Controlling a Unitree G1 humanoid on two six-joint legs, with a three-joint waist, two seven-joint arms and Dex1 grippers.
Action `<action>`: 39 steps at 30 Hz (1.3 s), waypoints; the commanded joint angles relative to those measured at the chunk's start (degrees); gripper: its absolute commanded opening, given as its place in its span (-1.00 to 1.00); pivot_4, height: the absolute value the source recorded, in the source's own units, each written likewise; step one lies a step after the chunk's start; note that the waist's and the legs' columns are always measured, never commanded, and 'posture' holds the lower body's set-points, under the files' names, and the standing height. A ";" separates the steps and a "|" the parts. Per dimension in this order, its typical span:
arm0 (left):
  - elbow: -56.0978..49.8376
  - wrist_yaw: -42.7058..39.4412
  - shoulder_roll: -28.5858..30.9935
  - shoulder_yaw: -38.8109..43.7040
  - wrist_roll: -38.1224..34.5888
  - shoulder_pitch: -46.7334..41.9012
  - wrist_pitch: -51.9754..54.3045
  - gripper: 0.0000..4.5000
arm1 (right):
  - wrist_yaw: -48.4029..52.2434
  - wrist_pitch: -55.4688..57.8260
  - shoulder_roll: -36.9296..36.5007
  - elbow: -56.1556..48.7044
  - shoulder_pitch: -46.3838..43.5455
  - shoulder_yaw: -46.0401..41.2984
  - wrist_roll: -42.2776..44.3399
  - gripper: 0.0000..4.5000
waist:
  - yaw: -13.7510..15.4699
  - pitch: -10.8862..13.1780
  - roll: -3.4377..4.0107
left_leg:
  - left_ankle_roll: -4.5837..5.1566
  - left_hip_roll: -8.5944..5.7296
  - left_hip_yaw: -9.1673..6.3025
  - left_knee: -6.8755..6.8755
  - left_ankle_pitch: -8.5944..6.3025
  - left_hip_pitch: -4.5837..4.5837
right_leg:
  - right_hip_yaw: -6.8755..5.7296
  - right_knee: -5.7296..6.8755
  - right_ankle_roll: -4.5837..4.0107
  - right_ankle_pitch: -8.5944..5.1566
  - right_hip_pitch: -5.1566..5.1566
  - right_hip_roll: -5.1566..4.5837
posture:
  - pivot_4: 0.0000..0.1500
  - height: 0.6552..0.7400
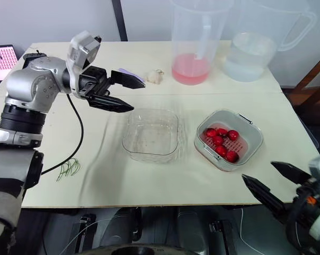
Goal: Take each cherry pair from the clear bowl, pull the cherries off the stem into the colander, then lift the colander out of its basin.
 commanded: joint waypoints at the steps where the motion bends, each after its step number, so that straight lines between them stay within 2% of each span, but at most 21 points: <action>1: -1.86 1.12 1.83 2.74 2.05 3.92 -2.73 1.00 | -11.40 -4.97 -10.43 1.75 -2.88 7.01 2.68 1.00 | 0.27 0.00 -0.06 | 0.00 0.01 -0.09 0.00 0.00 -0.02 | -0.05 -0.04 -0.03 0.02 0.02 0.07 | 1.00 1.00; 4: -3.81 2.51 2.69 4.34 2.37 7.44 -3.40 1.00 | -21.31 -9.11 -17.72 5.08 -6.90 16.12 6.20 1.00 | 0.83 0.04 -0.15 | 0.01 0.02 -0.11 -0.01 0.00 -0.14 | -0.07 -0.10 -0.15 0.09 0.00 0.06 | 1.00 1.00; 7: -5.55 4.29 3.09 5.68 2.87 10.34 -3.99 1.00 | -23.79 -9.03 -23.49 6.67 -10.15 22.68 8.04 1.00 | 1.26 0.04 -0.16 | 0.01 -0.03 -0.13 0.08 0.00 -0.32 | -0.09 -0.25 -0.13 0.08 -0.01 0.00 | 1.00 1.00; 10: -7.38 5.49 3.00 6.63 2.64 12.36 -3.95 1.00 | -22.86 -8.76 -25.25 7.78 -12.71 28.02 8.71 1.00 | 1.88 0.04 -0.17 | 0.01 -0.05 -0.14 0.14 0.00 -0.45 | -0.07 -0.37 -0.12 0.09 -0.02 -0.01 | 1.00 1.00; 15: -9.08 6.95 2.50 8.72 1.46 12.99 -3.07 1.00 | -21.59 -9.70 -26.05 10.77 -18.71 42.73 -4.22 1.00 | 2.01 0.03 -0.17 | 0.01 -0.06 -0.16 0.19 0.00 -0.50 | -0.08 -0.37 -0.11 0.09 -0.04 0.00 | 1.00 1.00; 18: -9.27 7.20 2.52 8.89 1.88 13.03 -3.26 1.00 | -20.52 -9.45 -24.65 11.70 -22.50 48.31 -8.96 1.00 | 1.88 0.03 -0.16 | 0.01 -0.06 -0.15 0.20 0.00 -0.48 | -0.07 -0.35 -0.12 0.10 -0.05 0.01 | 1.00 1.00; 26: -11.18 8.60 2.87 8.94 1.98 12.85 -2.25 1.00 | -19.00 -7.85 -19.38 10.16 -26.86 54.00 -13.72 1.00 | 1.97 0.03 -0.14 | 0.01 -0.02 -0.19 0.17 0.00 -0.46 | -0.08 -0.24 -0.11 0.10 -0.10 0.09 | 1.00 1.00; 32: -11.83 9.50 2.18 8.34 2.26 12.22 -1.84 1.00 | -20.25 -5.30 -17.96 9.97 -28.86 55.48 -13.57 1.00 | 1.95 0.03 -0.14 | 0.01 -0.02 -0.17 0.21 0.00 -0.46 | -0.07 -0.20 -0.11 0.10 -0.09 0.08 | 1.00 1.00; 37: -12.31 10.49 1.19 7.65 2.78 11.72 -1.88 1.00 | -21.03 -3.63 -16.51 10.05 -31.23 60.42 -15.72 1.00 | 1.93 0.03 -0.14 | 0.01 -0.02 -0.17 0.21 0.00 -0.46 | -0.07 -0.21 -0.11 0.10 -0.09 0.08 | 1.00 1.00; 39: -12.74 10.65 1.04 7.47 2.85 11.81 -1.66 1.00 | -21.29 -3.26 -15.67 10.26 -32.94 62.29 -16.67 0.73 | 1.86 0.03 -0.14 | 0.01 -0.02 -0.17 0.21 0.00 -0.46 | -0.07 -0.20 -0.11 0.10 -0.09 0.08 | 1.00 1.00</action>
